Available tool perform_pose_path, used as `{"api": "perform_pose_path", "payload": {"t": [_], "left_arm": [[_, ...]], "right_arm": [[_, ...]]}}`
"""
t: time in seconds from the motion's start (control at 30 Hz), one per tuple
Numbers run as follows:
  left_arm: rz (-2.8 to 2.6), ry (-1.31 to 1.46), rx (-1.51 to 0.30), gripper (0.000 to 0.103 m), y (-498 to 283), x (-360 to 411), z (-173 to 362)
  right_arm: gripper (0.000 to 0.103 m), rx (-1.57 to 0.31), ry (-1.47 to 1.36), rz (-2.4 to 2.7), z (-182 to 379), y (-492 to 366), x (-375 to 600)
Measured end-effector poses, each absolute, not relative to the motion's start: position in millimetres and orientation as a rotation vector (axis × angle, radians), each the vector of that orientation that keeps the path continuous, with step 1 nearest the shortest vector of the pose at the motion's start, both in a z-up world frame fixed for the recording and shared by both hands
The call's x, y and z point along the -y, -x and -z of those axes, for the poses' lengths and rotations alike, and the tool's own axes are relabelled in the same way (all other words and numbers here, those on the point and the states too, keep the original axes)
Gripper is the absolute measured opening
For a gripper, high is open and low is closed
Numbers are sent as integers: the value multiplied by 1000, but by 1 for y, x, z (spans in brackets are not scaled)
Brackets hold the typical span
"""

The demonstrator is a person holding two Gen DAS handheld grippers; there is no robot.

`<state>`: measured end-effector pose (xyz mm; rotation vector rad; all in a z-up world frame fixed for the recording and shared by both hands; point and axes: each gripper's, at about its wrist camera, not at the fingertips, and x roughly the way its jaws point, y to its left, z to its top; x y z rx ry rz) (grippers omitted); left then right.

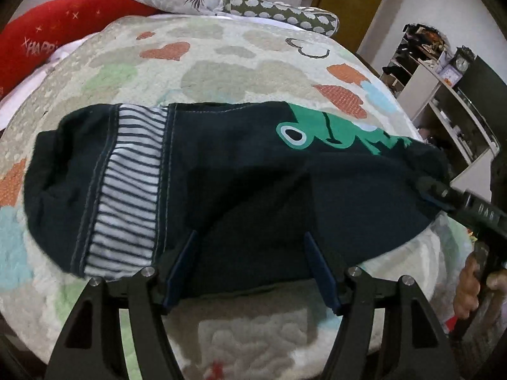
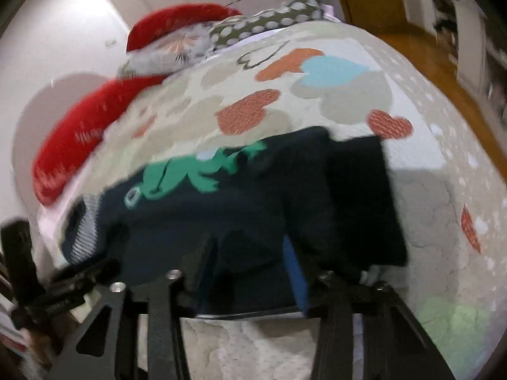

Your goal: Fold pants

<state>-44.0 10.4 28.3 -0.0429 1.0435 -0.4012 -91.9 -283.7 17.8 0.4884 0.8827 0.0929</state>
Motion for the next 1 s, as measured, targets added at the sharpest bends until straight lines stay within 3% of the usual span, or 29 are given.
{"api": "perform_pose_path", "payload": {"t": [0.1,0.17,0.23,0.5,0.63,1.0], "left_arm": [[392,106,-1046,68,50,-23,-40],[372,141,-1027,69,59,-29,-47],[361,184,-1020,71,68,-33,-51],[395,135,-1054,71,99,-10,-40],[411,129,-1054,71,103,-7,-38],[421,210,-1043,72,98,-27,-29]], "right_arm": [[45,-758,-561,35,-40,116,317],[55,-703,-549,130,-52,130,335],[58,-674,-547,178,-54,140,344],[59,-744,-560,142,-18,158,336],[72,-744,-484,141,-15,157,322],[95,-781,-351,140,-3,142,299]]}}
